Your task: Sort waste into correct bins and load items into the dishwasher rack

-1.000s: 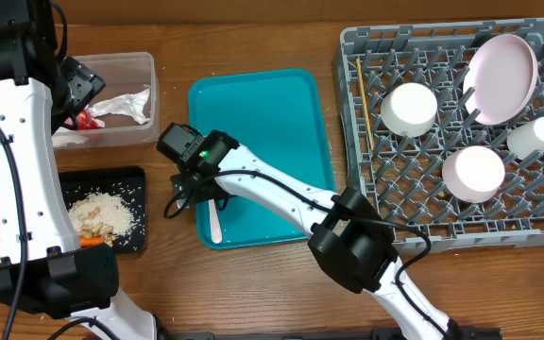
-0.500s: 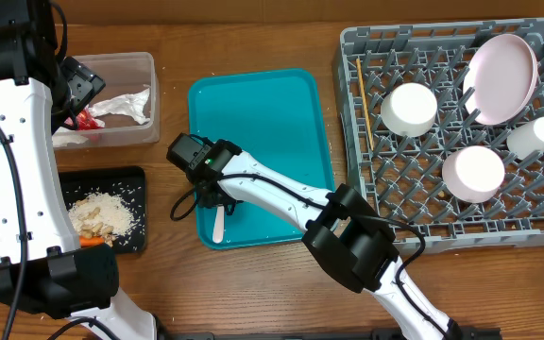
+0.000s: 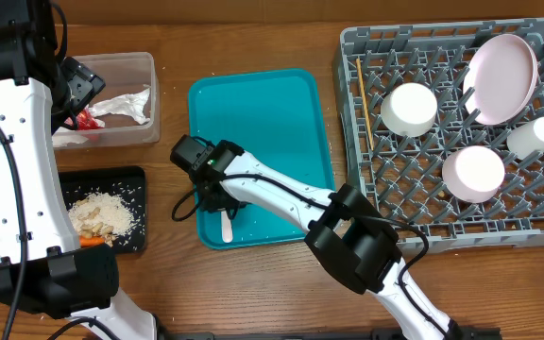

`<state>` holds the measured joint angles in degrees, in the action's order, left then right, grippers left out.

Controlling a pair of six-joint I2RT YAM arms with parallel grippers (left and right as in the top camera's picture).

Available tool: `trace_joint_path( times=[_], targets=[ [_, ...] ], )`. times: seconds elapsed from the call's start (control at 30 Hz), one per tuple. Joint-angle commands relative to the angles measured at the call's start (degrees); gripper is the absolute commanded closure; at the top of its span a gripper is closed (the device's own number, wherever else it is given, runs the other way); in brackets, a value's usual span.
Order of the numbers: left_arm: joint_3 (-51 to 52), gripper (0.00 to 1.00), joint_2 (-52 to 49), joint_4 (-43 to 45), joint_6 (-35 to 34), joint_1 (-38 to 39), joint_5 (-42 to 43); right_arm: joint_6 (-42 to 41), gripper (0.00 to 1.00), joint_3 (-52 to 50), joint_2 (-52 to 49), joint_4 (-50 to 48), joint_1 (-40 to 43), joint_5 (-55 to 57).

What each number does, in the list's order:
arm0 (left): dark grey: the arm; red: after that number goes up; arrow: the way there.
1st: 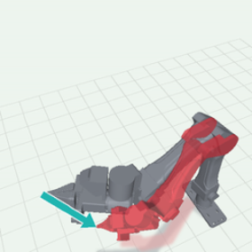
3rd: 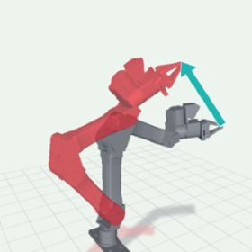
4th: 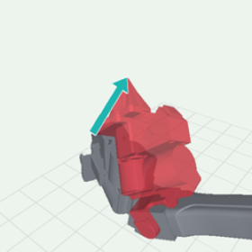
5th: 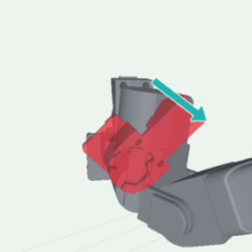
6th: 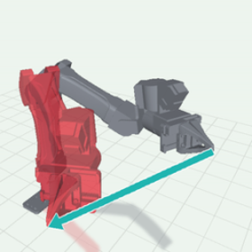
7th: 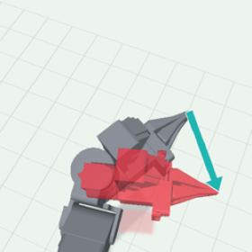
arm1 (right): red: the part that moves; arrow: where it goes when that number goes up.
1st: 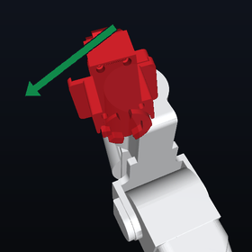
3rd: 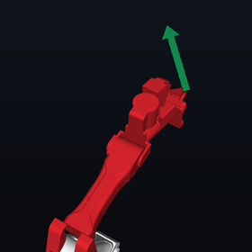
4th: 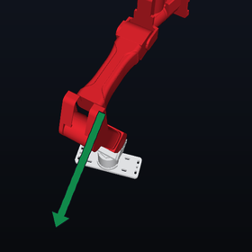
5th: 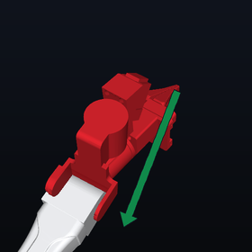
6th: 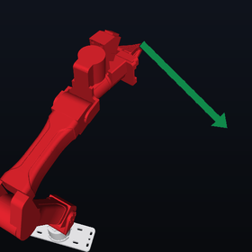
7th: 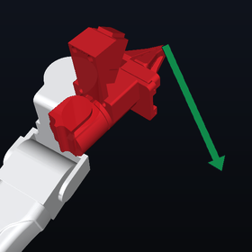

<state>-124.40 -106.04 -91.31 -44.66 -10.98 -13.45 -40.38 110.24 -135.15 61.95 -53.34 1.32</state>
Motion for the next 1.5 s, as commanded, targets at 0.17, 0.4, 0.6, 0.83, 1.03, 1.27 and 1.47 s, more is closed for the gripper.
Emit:
trace_joint_path(
  times=[0.17, 0.4, 0.6, 0.83, 1.03, 1.27, 1.47],
  targets=[
    [-0.2, 0.0, -0.4, 0.1, -0.4, -0.2, -0.2, -0.7, 0.96, -2.2, -1.4, 0.9, 0.9, -1.4],
    [-0.2, 0.0, -0.4, 0.1, -0.4, -0.2, -0.2, 3.5, 0.96, 1.5, 0.0, 5.9, 5.6, -1.4],
    [-0.2, 0.0, -0.4, 0.1, -0.4, -0.2, -0.2, 15.3, 0.96, 8.0, 5.1, 12.9, 16.0, -1.4],
    [-0.2, 0.0, -0.4, 0.0, -0.4, -0.2, -0.2, 30.5, 0.96, 16.3, 11.8, 15.0, 33.8, -5.5],
    [-0.2, 0.0, -0.3, 0.1, -0.4, -0.2, -0.2, 45.3, 0.96, 19.6, 12.3, 15.9, 49.9, -17.7],
    [-0.2, 0.0, -0.4, 0.1, -0.4, -0.2, -0.2, 51.1, 0.96, 13.4, 10.7, 14.1, 51.7, -18.4],
    [-0.2, 0.0, -0.4, 0.1, -0.4, -0.2, -0.2, 50.9, 0.85, 6.6, 10.7, 8.7, 48.8, -17.7]
  ],
)
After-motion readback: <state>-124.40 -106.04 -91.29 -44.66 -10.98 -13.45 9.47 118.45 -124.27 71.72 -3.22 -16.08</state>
